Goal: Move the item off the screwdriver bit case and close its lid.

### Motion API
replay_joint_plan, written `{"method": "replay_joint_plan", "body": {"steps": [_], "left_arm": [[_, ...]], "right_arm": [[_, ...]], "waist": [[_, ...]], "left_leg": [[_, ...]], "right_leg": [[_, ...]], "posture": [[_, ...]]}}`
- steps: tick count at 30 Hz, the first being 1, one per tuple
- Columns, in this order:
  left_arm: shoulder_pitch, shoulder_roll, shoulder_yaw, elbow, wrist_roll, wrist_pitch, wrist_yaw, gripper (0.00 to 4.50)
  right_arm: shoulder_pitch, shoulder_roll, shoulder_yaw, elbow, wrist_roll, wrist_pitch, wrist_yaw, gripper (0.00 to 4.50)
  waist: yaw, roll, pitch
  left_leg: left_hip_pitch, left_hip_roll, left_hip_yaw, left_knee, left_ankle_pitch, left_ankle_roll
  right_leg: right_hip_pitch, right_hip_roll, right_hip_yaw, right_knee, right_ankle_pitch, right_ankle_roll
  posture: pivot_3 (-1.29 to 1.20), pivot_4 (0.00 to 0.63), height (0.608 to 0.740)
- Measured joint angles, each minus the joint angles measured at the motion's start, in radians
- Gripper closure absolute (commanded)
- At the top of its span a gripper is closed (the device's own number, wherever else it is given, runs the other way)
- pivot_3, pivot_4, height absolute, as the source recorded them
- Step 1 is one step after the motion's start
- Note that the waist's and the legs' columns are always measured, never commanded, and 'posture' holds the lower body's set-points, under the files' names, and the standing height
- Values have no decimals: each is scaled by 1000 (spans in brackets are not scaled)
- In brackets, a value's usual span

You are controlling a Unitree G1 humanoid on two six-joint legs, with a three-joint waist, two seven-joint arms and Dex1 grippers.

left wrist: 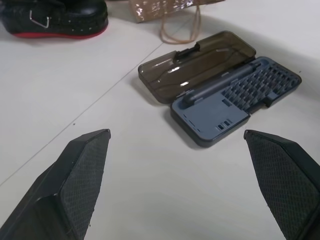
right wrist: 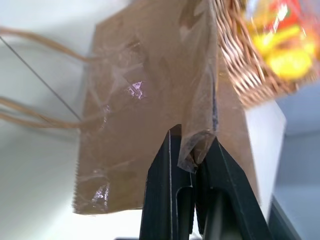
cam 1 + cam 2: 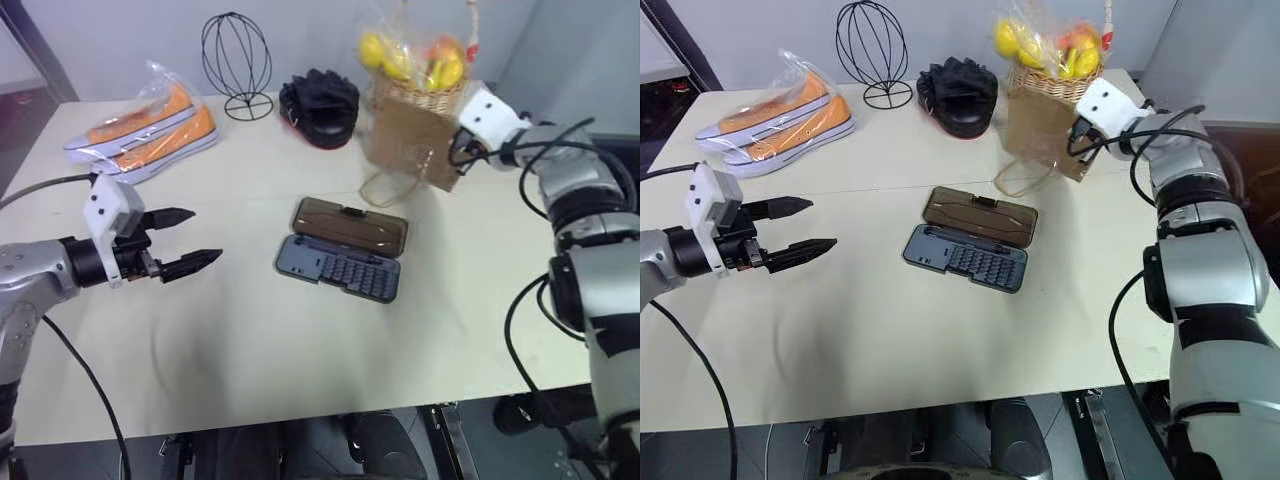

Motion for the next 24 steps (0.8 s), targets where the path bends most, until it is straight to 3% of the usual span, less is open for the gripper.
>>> {"method": "replay_joint_plan", "body": {"steps": [2, 5, 12, 13, 17, 20, 21, 24], "left_arm": [[-18, -8, -24, 5, 2, 0, -3, 0], [-41, -14, -44, 19, 6, -1, -13, 0], [-73, -17, -83, 45, 24, -18, -47, 0], [-79, -18, -91, 51, 25, -21, -51, 0], [-103, -27, -139, 79, 44, -36, -79, 0], [-143, -29, -180, 111, 64, -50, -114, 0], [-157, -31, -194, 123, 69, -58, -125, 0], [-233, -61, -270, 172, 104, -86, -171, 0]], "right_arm": [[27, 3, -1, 0, -1, 3, -22, 4406], [43, 9, -17, 3, 7, 17, -29, 3658], [71, -7, -60, -23, 41, 22, 12, 238], [78, -13, -68, -33, 45, 22, 23, 52], [125, -62, -84, -157, 65, 19, 79, 52], [198, -114, -129, -358, 103, 47, 96, 52], [221, -122, -155, -433, 137, 95, 127, 52], [380, -144, -266, -866, 380, 485, 260, 52]], "waist": [[2, 0, 0], [2, 0, 0], [4, 0, 0], [5, 0, 0], [5, 0, 0], [6, 0, 0], [7, 0, 0], [15, 0, 0]], "left_leg": [[0, 0, 0, 0, 0, 0], [0, 0, 0, 1, 0, 0], [0, 0, 0, 1, 0, 0], [0, 0, 0, 1, 0, 0], [0, 0, 0, 1, 0, 0], [0, 0, 0, 1, 0, 0], [0, 0, -1, 1, 0, 0], [0, 1, -3, 2, 0, 0]], "right_leg": [[0, 0, 0, 1, 0, 0], [0, 0, 0, 1, 0, 0], [0, 0, 0, 1, 0, 0], [0, 0, 0, 1, 0, 0], [1, 0, 0, 1, 0, 0], [0, 0, 0, 1, 0, 0], [1, 0, 0, 1, 0, 0], [2, 1, -1, 1, 0, 0]], "posture": [[0, 150, 740], [0, 150, 740], [0, 150, 740], [0, 150, 740], [0, 150, 740], [0, 150, 740], [0, 150, 740], [0, 150, 740]]}}
